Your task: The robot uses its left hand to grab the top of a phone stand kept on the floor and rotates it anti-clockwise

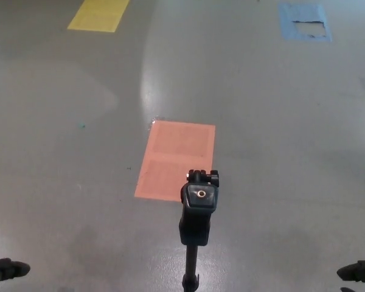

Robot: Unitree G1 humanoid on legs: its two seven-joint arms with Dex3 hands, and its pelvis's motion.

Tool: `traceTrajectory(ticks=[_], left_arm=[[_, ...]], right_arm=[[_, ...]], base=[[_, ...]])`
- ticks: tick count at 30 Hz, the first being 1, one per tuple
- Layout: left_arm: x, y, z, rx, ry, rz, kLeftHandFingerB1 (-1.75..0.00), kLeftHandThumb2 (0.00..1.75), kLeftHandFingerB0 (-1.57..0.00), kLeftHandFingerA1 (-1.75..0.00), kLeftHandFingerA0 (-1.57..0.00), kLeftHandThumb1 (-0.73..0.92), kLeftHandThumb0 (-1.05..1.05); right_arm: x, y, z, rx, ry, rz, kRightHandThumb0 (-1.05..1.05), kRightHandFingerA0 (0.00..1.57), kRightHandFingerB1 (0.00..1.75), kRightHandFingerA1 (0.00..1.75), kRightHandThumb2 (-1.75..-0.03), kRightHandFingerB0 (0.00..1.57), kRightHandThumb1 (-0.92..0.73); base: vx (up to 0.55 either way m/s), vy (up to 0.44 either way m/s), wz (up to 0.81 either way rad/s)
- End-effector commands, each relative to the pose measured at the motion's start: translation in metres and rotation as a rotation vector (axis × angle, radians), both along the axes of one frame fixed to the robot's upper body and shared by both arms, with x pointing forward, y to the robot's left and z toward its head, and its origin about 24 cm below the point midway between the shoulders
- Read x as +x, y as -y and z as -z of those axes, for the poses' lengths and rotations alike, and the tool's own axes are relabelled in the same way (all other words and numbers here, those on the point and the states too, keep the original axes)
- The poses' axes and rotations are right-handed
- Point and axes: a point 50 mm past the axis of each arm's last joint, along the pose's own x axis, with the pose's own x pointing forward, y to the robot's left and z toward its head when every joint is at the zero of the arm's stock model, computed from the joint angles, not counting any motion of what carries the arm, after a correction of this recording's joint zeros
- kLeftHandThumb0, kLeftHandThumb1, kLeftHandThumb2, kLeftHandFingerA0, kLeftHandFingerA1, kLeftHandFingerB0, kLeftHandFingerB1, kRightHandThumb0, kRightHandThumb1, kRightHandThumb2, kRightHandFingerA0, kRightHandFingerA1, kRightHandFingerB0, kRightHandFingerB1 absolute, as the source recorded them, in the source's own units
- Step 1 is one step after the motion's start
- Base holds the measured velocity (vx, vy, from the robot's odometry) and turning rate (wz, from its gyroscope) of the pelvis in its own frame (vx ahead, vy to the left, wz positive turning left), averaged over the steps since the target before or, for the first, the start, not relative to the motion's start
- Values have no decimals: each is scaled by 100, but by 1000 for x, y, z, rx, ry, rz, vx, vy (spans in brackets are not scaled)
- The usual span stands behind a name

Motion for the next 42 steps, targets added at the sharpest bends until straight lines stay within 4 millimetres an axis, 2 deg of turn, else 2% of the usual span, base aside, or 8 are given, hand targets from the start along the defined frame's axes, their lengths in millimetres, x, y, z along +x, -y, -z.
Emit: traceTrajectory(ticks=[1, 4, 11, 13, 26, 33, 34, 42], left_arm=[[-2, -4, -1, 33, -7, 63, -34, 57, -39, -38, -42, 55, -33], [-3, -4, -1, 20, 6, 55, -39, 65, -35, -43, -36, 50, -37], [9, 6, -15, -40, 200, 79, -37, 62, -32, -41, -32, 45, -37], [16, 13, -22, -63, 269, 103, -37, 62, -32, -40, -32, 45, -37], [32, 108, -148, -146, 868, 660, -33, 54, -34, -33, -34, 44, -45], [21, 132, -184, -180, 978, 800, -36, 53, -34, -32, -30, 42, -50], [18, 138, -194, -171, 1017, 852, -37, 54, -33, -33, -28, 43, -51], [1, 159, -221, -128, 1090, 990, -37, 54, -31, -32, -26, 41, -53]], right_arm=[[-3, 5, 0, 3, -30, -52, -57, 53, 45, 55, -89, 28, -66], [-5, 5, 1, 10, -33, -51, -50, 59, 32, 42, -64, 32, -79], [-8, 3, 5, 11, -43, -62, -57, 52, 44, 54, -89, 27, -65], [-7, 3, 4, 5, -41, -65, -52, 59, 31, 43, -65, 28, -77], [-5, 1, 4, 5, -40, -65, -51, 60, 31, 43, -64, 27, -76], [-4, 2, 2, 6, -43, -70, -52, 58, 31, 42, -64, 27, -77], [-3, 2, 1, 6, -42, -72, -57, 52, 44, 54, -89, 25, -65], [-1, 2, 1, 12, -50, -71, -52, 57, 31, 42, -64, 27, -77]], base=[[0, 0, 0], [0, 0, 0], [0, 0, 0], [0, 0, 0], [0, 0, 0], [0, 0, 0], [0, 0, 0], [0, 0, 0]])
